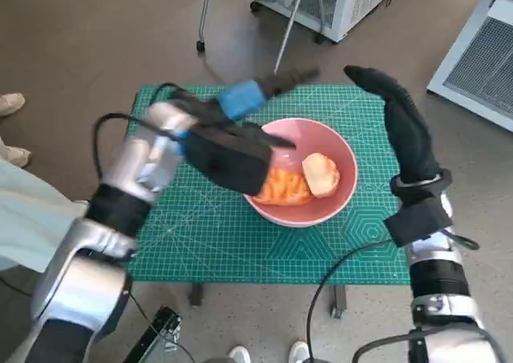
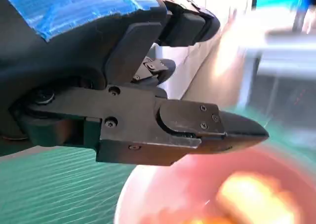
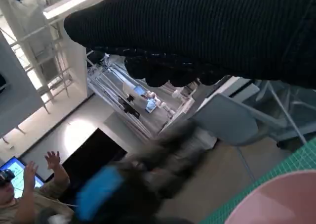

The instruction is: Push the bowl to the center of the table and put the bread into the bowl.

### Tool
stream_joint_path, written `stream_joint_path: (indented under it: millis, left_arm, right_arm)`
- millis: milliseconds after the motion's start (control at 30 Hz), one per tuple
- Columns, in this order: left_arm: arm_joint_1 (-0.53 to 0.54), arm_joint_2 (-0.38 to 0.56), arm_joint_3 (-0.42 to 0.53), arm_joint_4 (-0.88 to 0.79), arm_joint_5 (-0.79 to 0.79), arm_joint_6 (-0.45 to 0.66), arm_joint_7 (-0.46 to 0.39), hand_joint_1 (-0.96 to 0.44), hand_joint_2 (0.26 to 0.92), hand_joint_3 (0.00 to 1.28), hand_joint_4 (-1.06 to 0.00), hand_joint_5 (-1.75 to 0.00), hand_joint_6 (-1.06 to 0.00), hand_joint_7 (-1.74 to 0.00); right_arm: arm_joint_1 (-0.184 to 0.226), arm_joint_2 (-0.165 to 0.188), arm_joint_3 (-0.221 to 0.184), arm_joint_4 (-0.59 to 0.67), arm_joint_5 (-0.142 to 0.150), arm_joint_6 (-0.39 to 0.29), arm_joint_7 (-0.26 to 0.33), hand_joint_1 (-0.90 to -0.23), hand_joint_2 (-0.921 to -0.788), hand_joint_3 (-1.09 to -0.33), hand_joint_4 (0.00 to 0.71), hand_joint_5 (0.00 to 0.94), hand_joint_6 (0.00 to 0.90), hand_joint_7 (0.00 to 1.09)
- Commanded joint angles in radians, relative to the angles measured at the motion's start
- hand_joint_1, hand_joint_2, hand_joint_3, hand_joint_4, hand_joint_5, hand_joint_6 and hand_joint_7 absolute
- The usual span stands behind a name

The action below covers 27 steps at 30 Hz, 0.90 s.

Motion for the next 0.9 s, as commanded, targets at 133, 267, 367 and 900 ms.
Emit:
stream_joint_path:
  millis: [133, 267, 367, 900]
  left_arm:
    - [0.131, -0.050, 0.250, 0.053, -0.308, -0.206, 0.112, -0.51, 0.921, 0.15, -0.02, -0.01, -0.13, -0.13]
    - [0.181, -0.109, 0.337, 0.063, -0.435, -0.294, 0.137, -0.49, 0.921, 0.23, -0.04, -0.01, -0.12, -0.12]
    - [0.222, -0.140, 0.371, 0.037, -0.478, -0.330, 0.165, -0.46, 0.921, 0.29, -0.04, -0.01, -0.10, -0.12]
    - [0.363, -0.177, 0.402, -0.109, -0.480, -0.326, 0.214, -0.36, 0.921, 0.34, -0.01, -0.01, 0.00, -0.19]
  right_arm:
    - [-0.034, -0.005, -0.011, 0.003, 0.018, 0.028, 0.008, -0.606, -0.921, -0.723, 0.303, 0.018, -0.001, 0.62]
    - [-0.048, 0.003, -0.017, -0.006, 0.041, 0.037, 0.023, -0.614, -0.921, -0.723, 0.302, 0.017, -0.001, 0.62]
    - [-0.060, 0.011, -0.016, -0.011, 0.057, 0.043, 0.031, -0.624, -0.921, -0.722, 0.299, 0.016, -0.001, 0.62]
    - [-0.107, 0.042, -0.026, 0.009, 0.164, 0.058, 0.151, -0.666, -0.921, -0.716, 0.290, 0.008, -0.001, 0.63]
